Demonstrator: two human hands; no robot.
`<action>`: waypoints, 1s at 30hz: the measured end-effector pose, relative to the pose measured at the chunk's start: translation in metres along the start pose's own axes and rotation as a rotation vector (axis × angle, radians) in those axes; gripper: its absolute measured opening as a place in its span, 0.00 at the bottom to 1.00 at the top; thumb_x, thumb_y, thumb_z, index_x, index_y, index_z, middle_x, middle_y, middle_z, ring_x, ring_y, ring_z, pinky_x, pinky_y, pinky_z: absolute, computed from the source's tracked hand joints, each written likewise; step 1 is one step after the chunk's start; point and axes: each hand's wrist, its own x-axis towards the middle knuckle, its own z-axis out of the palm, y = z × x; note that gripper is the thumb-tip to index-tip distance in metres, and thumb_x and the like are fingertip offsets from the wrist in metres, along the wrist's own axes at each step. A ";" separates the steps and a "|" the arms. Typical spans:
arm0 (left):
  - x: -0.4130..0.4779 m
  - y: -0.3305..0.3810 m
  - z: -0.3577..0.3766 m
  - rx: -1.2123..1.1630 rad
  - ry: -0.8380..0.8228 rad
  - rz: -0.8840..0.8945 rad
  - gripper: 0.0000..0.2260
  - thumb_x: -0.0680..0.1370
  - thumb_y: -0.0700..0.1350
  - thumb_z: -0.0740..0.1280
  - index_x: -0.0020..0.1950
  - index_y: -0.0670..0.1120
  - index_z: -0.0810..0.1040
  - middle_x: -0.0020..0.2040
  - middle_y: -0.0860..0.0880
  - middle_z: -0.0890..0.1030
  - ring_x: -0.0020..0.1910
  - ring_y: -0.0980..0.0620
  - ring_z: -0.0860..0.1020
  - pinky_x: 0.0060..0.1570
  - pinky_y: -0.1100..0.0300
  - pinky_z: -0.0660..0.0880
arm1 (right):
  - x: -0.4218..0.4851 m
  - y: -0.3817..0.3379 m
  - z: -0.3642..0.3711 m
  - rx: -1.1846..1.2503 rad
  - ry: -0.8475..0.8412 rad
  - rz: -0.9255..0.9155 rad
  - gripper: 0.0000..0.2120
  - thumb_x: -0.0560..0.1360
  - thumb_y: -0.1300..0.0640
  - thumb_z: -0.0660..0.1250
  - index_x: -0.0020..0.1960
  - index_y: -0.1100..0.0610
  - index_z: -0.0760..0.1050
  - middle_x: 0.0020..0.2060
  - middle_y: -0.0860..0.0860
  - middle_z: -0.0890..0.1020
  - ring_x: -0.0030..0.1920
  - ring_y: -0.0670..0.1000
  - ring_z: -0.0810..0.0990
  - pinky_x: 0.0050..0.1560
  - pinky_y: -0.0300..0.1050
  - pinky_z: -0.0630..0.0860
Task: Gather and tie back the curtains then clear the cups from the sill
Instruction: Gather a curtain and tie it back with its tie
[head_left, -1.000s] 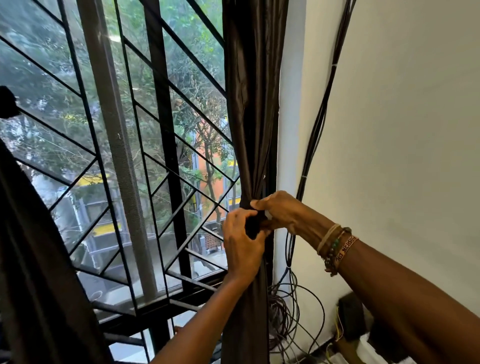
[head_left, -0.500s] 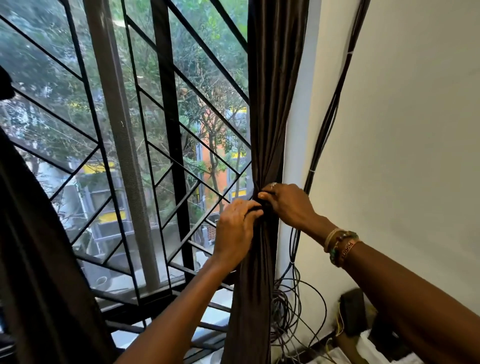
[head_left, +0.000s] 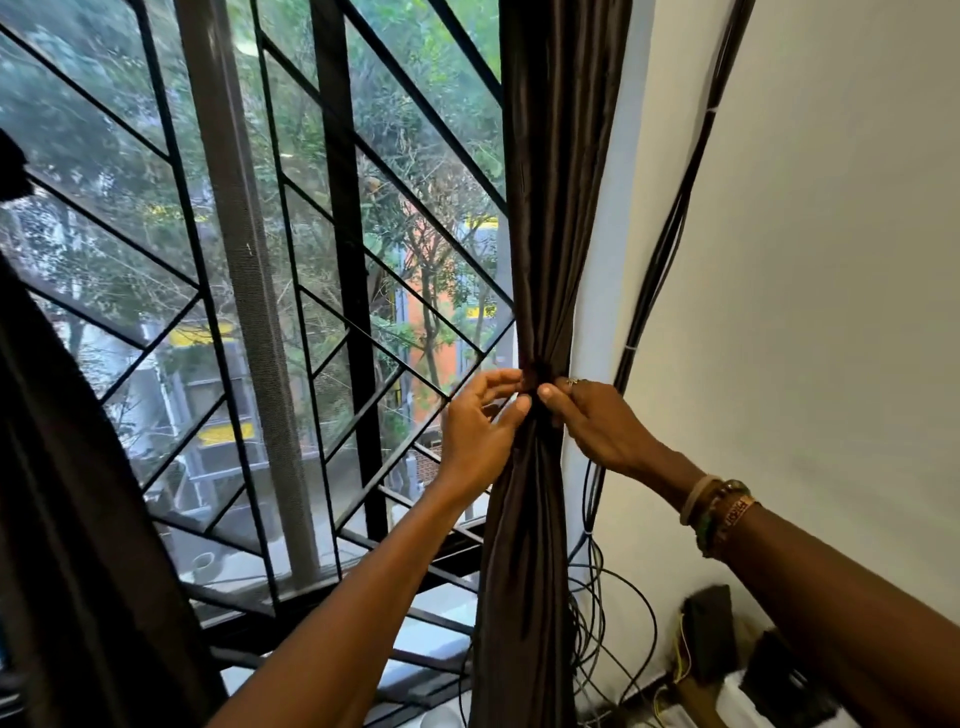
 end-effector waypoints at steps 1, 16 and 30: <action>-0.001 -0.005 -0.001 0.083 -0.047 0.039 0.15 0.77 0.37 0.70 0.58 0.54 0.77 0.56 0.53 0.82 0.57 0.57 0.80 0.58 0.53 0.79 | -0.002 0.001 0.000 0.090 -0.015 0.058 0.22 0.84 0.48 0.57 0.39 0.60 0.75 0.30 0.47 0.76 0.30 0.44 0.76 0.35 0.48 0.73; 0.020 -0.002 -0.001 1.079 -0.050 0.606 0.10 0.67 0.49 0.71 0.45 0.46 0.80 0.44 0.46 0.75 0.43 0.45 0.73 0.37 0.51 0.75 | -0.017 -0.001 0.009 -0.193 0.254 -0.207 0.15 0.82 0.45 0.56 0.39 0.47 0.71 0.32 0.40 0.68 0.33 0.42 0.67 0.34 0.29 0.62; 0.019 -0.003 -0.010 1.047 0.003 1.096 0.08 0.79 0.44 0.66 0.51 0.45 0.84 0.60 0.50 0.82 0.57 0.44 0.78 0.52 0.50 0.71 | -0.008 -0.027 -0.022 0.509 0.117 0.393 0.09 0.72 0.57 0.76 0.39 0.63 0.85 0.29 0.56 0.84 0.26 0.49 0.80 0.27 0.41 0.76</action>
